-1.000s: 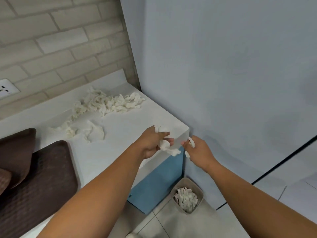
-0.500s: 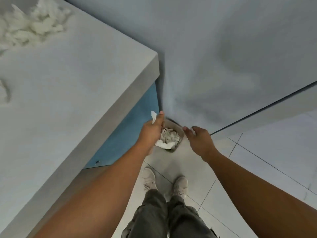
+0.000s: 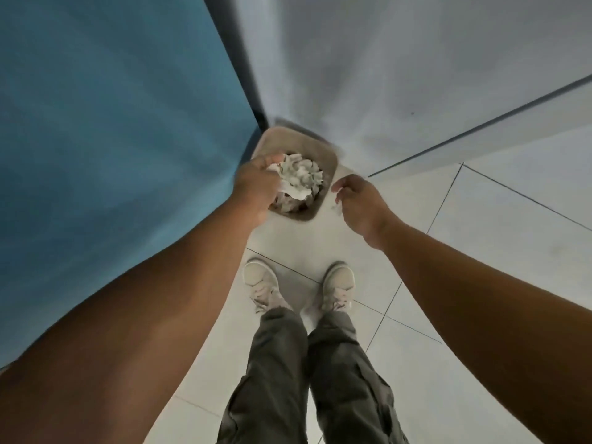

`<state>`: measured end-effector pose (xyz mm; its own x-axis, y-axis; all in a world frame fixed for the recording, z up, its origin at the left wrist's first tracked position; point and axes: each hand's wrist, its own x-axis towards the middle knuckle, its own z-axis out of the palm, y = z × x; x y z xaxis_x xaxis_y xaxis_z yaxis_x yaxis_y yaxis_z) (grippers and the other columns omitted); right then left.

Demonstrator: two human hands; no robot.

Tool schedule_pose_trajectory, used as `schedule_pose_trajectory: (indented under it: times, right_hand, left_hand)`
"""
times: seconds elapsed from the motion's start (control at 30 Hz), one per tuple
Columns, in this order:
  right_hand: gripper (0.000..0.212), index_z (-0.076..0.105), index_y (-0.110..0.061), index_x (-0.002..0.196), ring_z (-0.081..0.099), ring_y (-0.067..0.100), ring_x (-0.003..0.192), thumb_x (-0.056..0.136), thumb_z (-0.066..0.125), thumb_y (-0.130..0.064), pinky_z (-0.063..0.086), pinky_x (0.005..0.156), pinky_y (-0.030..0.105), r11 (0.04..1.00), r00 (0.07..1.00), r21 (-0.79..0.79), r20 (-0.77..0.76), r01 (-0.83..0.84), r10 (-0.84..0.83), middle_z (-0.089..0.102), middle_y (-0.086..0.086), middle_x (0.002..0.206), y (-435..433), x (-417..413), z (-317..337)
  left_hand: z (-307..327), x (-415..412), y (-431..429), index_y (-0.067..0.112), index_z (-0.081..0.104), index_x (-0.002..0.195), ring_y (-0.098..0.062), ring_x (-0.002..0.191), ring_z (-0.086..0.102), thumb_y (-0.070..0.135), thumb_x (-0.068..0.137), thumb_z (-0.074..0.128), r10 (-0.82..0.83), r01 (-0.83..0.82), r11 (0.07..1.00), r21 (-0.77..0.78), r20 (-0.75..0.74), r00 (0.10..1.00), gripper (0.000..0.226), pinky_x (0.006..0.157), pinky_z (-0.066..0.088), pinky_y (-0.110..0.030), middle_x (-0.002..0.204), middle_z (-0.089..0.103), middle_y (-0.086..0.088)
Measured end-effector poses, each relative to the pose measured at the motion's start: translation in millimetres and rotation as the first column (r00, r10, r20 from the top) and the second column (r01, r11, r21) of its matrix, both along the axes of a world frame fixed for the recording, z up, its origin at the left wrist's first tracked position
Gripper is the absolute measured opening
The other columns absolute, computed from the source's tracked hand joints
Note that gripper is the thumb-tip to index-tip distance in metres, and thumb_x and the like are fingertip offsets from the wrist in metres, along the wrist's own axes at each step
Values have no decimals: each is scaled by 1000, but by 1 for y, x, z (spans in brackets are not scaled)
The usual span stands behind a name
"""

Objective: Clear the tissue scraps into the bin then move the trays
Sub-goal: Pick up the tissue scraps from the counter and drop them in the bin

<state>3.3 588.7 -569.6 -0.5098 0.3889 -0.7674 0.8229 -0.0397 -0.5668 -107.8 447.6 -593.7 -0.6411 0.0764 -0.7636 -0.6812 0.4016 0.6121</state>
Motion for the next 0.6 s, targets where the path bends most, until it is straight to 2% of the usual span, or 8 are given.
schedule_pose_trajectory:
  times: [0.07, 0.17, 0.3, 0.33, 0.4, 0.43, 0.5, 0.6]
  right_hand:
    - [21, 55, -20, 92, 48, 18, 64, 91, 38, -8, 37, 50, 23, 1000, 1000, -24, -6, 19, -20, 56, 4, 83, 2, 0, -24]
    - [16, 57, -21, 87, 51, 24, 72, 87, 42, -15, 39, 61, 32, 994, 996, -53, 1, 91, -91, 60, 8, 88, 7, 1, -52]
    - [26, 63, -13, 92, 52, 18, 69, 95, 37, -11, 39, 57, 26, 975, 980, -103, -14, 195, -198, 59, 9, 90, 12, 4, -72]
    - [29, 63, -12, 96, 53, 17, 70, 96, 34, -10, 40, 58, 25, 980, 983, -93, -23, 177, -180, 60, 8, 90, 13, 5, -77]
    - [31, 64, -11, 105, 56, 16, 72, 97, 34, -10, 43, 59, 27, 991, 993, -69, -34, 112, -115, 63, 10, 92, 13, 5, -83]
    - [31, 64, -13, 108, 58, 16, 72, 97, 35, -10, 45, 60, 31, 996, 996, -52, -39, 76, -78, 66, 12, 93, 13, 4, -85]
    - [31, 64, -18, 111, 64, 18, 77, 95, 39, -11, 53, 65, 37, 1000, 998, 1, -54, 14, -14, 69, 12, 97, 14, 1, -87]
    - [27, 63, -20, 112, 68, 24, 89, 90, 49, -16, 59, 80, 44, 997, 996, 82, -86, -13, 20, 68, 6, 104, 15, -10, -84]
  left_hand:
    - [-30, -5, 5, 30, 68, 93, -10, 85, 67, -6, 87, 51, -55, 51, 997, -61, -51, 997, 40, 58, 51, -14, 110, 66, -3]
    - [-68, -16, 15, 31, 67, 97, -7, 83, 63, 1, 87, 59, -78, 66, 990, -123, -93, 993, 33, 57, 46, -8, 99, 65, 6]
    - [-107, -30, 27, 26, 69, 111, -13, 83, 65, 10, 86, 67, -72, 62, 988, -140, -68, 995, 30, 56, 49, -15, 102, 69, 1]
    - [-114, -32, 30, 27, 68, 112, -15, 82, 65, 13, 85, 71, -74, 65, 988, -141, -58, 996, 30, 58, 50, -17, 102, 69, 1]
    - [-122, -36, 34, 28, 67, 111, -19, 89, 67, 21, 80, 78, -82, 79, 991, -111, -23, 996, 34, 72, 56, -27, 103, 70, 1]
    - [-124, -37, 34, 29, 65, 112, -20, 94, 66, 25, 76, 81, -91, 90, 991, -100, -4, 996, 39, 81, 57, -33, 105, 69, 3]
    - [-125, -38, 33, 27, 63, 116, -21, 99, 65, 29, 73, 83, -103, 104, 990, -90, 21, 994, 48, 89, 56, -40, 111, 67, 3]
    - [-109, -38, 26, 23, 63, 121, -18, 102, 63, 22, 81, 77, -148, 136, 978, -159, -66, 987, 43, 87, 54, -32, 115, 63, 7]
